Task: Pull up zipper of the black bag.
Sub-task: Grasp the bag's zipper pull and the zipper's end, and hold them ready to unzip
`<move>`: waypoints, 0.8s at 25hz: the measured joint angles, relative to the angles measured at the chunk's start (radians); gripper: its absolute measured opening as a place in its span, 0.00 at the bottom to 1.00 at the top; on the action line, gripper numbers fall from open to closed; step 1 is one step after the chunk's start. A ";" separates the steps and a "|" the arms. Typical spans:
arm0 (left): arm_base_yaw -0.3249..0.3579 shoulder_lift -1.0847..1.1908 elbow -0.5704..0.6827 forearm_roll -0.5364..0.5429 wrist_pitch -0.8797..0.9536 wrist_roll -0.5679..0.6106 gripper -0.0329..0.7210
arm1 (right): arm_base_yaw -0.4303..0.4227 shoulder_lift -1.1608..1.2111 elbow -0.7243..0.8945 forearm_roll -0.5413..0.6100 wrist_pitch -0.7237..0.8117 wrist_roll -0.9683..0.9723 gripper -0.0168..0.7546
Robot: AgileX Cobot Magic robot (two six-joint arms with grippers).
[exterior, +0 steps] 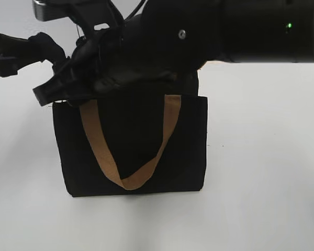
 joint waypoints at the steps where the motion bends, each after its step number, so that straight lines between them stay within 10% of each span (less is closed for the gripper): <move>1: 0.000 0.000 0.000 0.000 0.000 0.000 0.07 | 0.000 0.004 0.000 0.003 0.000 -0.003 0.43; 20: 0.000 0.000 0.000 -0.001 -0.032 0.000 0.07 | -0.035 0.062 0.000 0.173 -0.109 0.046 0.33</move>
